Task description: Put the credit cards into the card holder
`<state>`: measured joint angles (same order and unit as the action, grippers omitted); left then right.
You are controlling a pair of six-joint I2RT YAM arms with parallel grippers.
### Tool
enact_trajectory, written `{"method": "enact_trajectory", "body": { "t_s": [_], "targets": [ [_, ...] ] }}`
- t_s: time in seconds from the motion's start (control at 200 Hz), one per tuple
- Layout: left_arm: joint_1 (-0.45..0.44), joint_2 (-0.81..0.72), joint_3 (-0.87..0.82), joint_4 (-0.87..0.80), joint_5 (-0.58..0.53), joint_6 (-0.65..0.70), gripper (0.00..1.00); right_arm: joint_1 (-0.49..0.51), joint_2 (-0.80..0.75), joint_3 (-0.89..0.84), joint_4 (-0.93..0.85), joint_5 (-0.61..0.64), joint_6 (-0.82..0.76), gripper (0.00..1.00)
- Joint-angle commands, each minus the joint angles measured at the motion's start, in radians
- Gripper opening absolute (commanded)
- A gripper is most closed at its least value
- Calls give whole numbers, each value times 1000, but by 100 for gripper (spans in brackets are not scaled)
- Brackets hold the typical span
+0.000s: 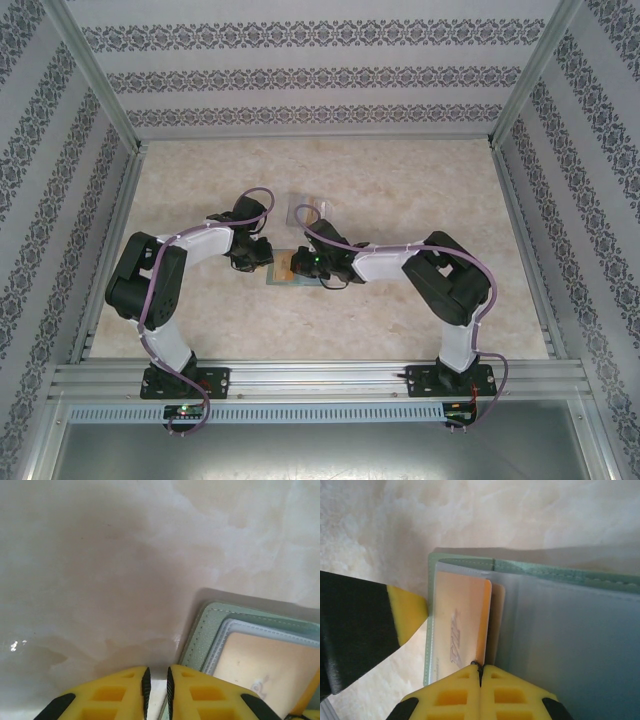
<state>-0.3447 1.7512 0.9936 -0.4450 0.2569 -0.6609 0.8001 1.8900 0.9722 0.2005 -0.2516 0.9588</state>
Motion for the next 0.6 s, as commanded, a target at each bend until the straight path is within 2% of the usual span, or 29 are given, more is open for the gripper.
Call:
{"method": "enact_trajectory", "body": {
  "t_s": [0.0, 0.075, 0.2, 0.295, 0.395, 0.485, 0.595],
  "targets": [
    [-11, 47, -21, 82, 36, -8, 22, 9, -7, -36, 51, 26, 29, 0],
    [-12, 45, -16, 76, 34, -9, 22, 5, -26, -53, 49, 31, 31, 0],
    [-9, 41, -5, 69, 30, 9, 27, 2, -73, -83, 28, 66, 27, 10],
    [-4, 26, 1, 48, 27, 7, 37, -2, -112, -111, 21, 87, 28, 12],
    [-4, 3, 15, 23, 31, 30, 48, -2, -156, -134, 5, 114, 13, 25],
    [-4, -22, 31, -30, -2, 36, 49, -7, -175, -142, -11, 115, 12, 33],
    [-4, -52, 26, -40, 2, 38, 50, -11, -188, -153, -9, 108, 11, 34]
  ]
}}
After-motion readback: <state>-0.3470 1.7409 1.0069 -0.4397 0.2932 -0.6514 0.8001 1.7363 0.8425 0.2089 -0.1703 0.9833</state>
